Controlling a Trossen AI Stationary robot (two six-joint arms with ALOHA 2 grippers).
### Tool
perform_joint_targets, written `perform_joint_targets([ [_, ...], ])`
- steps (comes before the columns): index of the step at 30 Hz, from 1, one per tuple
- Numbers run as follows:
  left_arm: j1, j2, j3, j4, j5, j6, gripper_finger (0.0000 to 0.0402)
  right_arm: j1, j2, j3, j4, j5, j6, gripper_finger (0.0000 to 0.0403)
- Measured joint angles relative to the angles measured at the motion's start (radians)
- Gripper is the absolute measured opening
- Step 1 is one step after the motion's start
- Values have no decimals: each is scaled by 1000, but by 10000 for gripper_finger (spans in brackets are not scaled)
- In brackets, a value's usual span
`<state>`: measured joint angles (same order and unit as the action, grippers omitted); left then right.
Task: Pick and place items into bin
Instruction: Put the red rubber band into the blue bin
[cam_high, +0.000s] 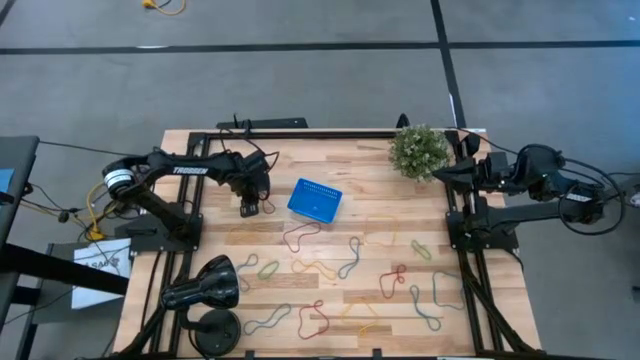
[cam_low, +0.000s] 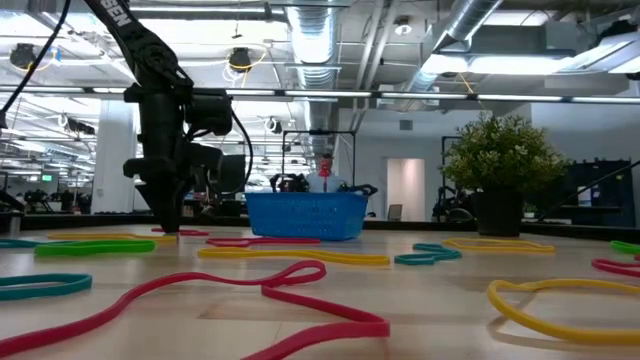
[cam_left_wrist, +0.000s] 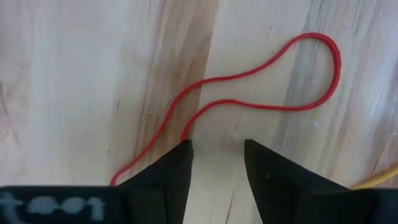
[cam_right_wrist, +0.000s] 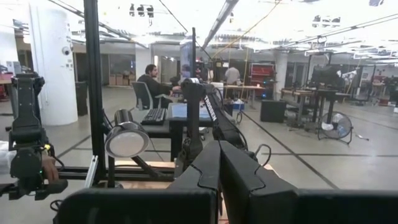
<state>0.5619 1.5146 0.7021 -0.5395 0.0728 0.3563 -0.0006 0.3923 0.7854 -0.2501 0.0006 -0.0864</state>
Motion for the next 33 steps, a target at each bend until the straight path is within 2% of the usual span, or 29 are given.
perform_joint_targets([
  [6, 1, 2, 7, -10, 40, 4, 116, 0, 0, 0, -3, 0, 0, 0],
  [9, 0, 3, 19, -22, 23, 4, 109, 0, 0, 0, -3, 0, 0, 0],
  [26, -2, 3, 22, -25, -2, -1, 107, 0, 0, -5, -18, 0, 0, 0],
  [33, -6, 2, 96, -152, -29, -15, 107, 0, 0, -5, -18, 0, 0, 0],
])
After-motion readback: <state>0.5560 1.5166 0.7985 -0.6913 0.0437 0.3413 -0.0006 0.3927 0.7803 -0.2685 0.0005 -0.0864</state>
